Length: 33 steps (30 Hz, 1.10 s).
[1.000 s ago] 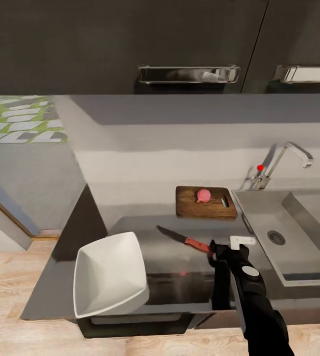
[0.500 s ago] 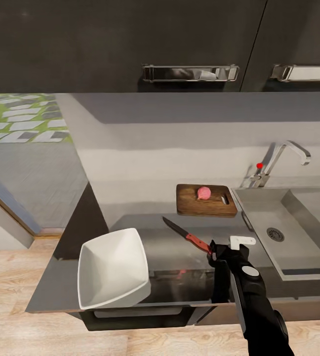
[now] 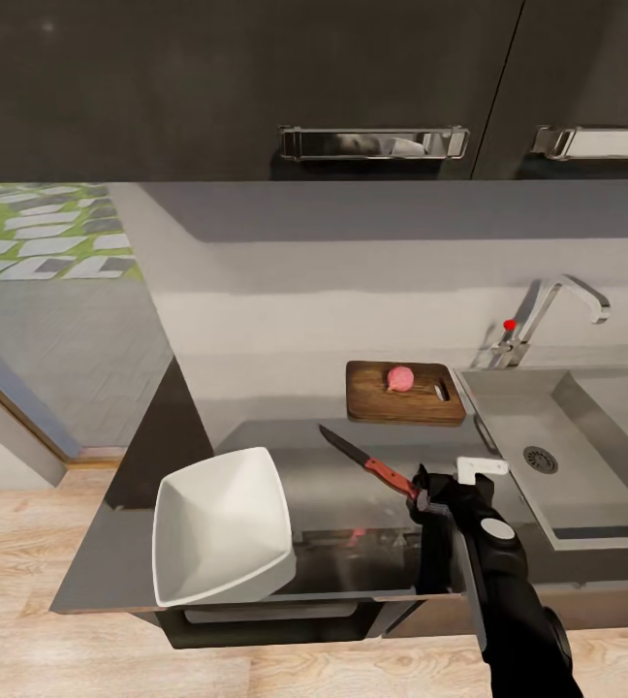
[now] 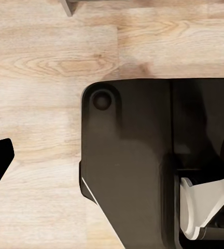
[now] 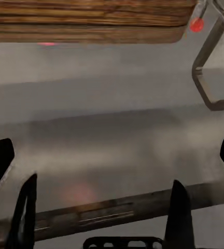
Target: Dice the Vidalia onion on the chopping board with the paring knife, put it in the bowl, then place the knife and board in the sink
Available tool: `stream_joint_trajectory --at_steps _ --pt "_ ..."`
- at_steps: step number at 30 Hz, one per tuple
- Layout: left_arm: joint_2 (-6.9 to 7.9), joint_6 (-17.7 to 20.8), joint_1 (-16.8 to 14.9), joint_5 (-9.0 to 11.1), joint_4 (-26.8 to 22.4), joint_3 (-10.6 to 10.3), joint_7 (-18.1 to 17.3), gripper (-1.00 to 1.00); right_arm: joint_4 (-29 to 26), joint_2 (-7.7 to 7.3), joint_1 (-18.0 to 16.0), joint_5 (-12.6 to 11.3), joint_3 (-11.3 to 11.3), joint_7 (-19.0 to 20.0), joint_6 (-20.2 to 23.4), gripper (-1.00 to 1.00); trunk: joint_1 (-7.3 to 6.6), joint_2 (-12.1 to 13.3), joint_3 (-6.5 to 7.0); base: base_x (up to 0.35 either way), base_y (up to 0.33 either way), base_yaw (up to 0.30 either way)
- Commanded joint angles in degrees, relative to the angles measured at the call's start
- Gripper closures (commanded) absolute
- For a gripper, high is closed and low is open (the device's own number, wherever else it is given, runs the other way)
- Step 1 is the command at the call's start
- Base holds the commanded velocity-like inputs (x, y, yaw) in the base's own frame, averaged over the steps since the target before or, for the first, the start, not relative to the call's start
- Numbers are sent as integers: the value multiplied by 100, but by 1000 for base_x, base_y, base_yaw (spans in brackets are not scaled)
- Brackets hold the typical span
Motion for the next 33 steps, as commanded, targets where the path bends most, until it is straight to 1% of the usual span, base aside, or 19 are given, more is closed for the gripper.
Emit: stream_joint_trajectory --at_steps 1,6,9,12,20,25,33 --pt "5 -11 0 45 -7 -27 26 -100 -124 5 -4 37 -5 11 33 -100 4 -10 -9 0 0 0" --pt "4 -11 0 45 -7 -22 26 -100 -533 17 -4 37 23 5 44 -100 4 -10 -9 0 0 0" --pt "3 -11 0 45 -7 -21 26 -100 -668 20 -4 37 37 14 58 -100 4 -10 -9 0 0 0" --pt "3 -11 0 45 12 -21 26 -100 -710 20 -4 37 41 56 68 -100 4 -10 -9 0 0 0" --pt "-36 -18 0 45 224 -12 24 -100 -738 20 -4 41 44 371 74 -100 4 -10 -9 -36 0 0" --pt "-40 -18 0 45 244 -6 24 -100 -739 20 -4 38 44 408 81 -100 4 -10 -9 -218 0 0" --pt "-41 -20 -1 45 353 4 23 -100 -731 20 -4 37 60 415 83 -100 4 -10 -9 -46 0 0"
